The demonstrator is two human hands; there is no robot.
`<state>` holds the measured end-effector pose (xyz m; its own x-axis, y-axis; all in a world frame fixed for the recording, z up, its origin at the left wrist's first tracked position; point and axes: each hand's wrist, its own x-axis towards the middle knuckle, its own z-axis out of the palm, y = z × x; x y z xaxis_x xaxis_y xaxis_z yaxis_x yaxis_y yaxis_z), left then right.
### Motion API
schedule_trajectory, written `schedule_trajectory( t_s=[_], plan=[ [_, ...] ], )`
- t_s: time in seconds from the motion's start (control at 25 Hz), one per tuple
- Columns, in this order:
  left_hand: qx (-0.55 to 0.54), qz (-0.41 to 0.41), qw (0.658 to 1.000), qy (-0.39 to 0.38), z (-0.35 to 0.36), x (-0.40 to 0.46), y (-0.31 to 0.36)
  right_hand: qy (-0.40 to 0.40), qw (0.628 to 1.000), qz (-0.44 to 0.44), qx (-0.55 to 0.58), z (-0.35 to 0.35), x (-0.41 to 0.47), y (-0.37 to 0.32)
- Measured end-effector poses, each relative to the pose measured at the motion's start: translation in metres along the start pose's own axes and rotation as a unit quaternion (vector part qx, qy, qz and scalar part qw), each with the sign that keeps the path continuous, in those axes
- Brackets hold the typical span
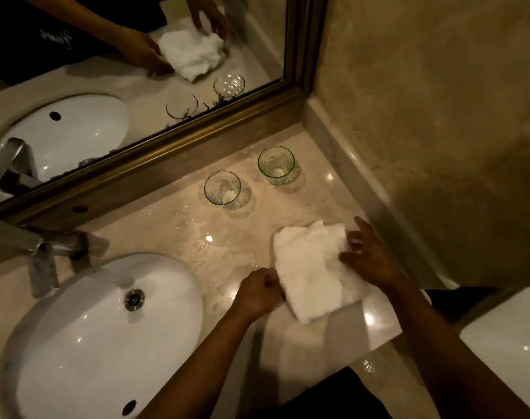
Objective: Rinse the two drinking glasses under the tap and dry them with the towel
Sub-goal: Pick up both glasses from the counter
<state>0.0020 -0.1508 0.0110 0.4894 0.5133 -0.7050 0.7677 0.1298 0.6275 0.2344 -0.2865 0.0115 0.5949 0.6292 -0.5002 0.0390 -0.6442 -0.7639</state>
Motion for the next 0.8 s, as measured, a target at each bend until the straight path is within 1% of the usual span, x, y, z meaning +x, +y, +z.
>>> schedule_trajectory(
  t_s=[0.04,0.08,0.12,0.16,0.2,0.24,0.28,0.32,0.36,0.4,0.44,0.52,0.6,0.68,0.72,0.8],
  plan=[
    [0.064,0.026,0.995,0.078,-0.001,0.004,-0.003,0.071,0.996,-0.022,-0.059,0.001,0.007,0.004],
    [0.099,0.076,0.983,0.138,-0.002,0.006,-0.003,0.118,0.984,-0.075,-0.109,0.003,0.012,0.006],
    [0.134,0.146,0.965,0.171,-0.002,0.008,-0.002,0.13,0.971,-0.135,-0.151,0.008,0.012,0.002],
    [0.188,0.222,0.941,0.172,0.001,0.012,-0.001,0.114,0.958,-0.18,-0.19,0.016,0.011,-0.003],
    [0.262,0.28,0.91,0.155,0.005,0.016,0.001,0.094,0.946,-0.198,-0.238,0.026,0.008,-0.008],
    [0.323,0.313,0.882,0.138,0.011,0.023,0.0,0.083,0.933,-0.198,-0.29,0.037,0.006,-0.013],
    [0.354,0.318,0.87,0.126,0.013,0.029,0.002,0.086,0.92,-0.183,-0.336,0.047,0.007,-0.018],
    [0.352,0.31,0.875,0.117,0.013,0.035,0.003,0.096,0.912,-0.162,-0.364,0.055,0.012,-0.024],
    [0.325,0.309,0.886,0.114,0.011,0.039,0.004,0.105,0.912,-0.138,-0.373,0.061,0.019,-0.034],
    [0.283,0.311,0.899,0.12,0.006,0.043,0.004,0.107,0.919,-0.124,-0.359,0.066,0.028,-0.046],
    [0.237,0.311,0.91,0.141,0.0,0.045,0.005,0.105,0.933,-0.12,-0.324,0.07,0.04,-0.057],
    [0.162,0.296,0.914,0.224,-0.021,0.05,0.011,0.108,0.958,-0.13,-0.231,0.076,0.067,-0.077],
    [0.132,0.268,0.896,0.327,-0.046,0.055,0.02,0.117,0.966,-0.145,-0.177,0.082,0.094,-0.093],
    [0.133,0.224,0.874,0.411,-0.073,0.062,0.029,0.112,0.969,-0.144,-0.168,0.087,0.117,-0.108],
    [0.134,0.185,0.875,0.427,-0.086,0.068,0.035,0.108,0.969,-0.14,-0.17,0.089,0.128,-0.114],
    [0.126,0.11,0.9,0.403,-0.107,0.081,0.045,0.102,0.971,-0.133,-0.17,0.094,0.147,-0.125]
  ],
)
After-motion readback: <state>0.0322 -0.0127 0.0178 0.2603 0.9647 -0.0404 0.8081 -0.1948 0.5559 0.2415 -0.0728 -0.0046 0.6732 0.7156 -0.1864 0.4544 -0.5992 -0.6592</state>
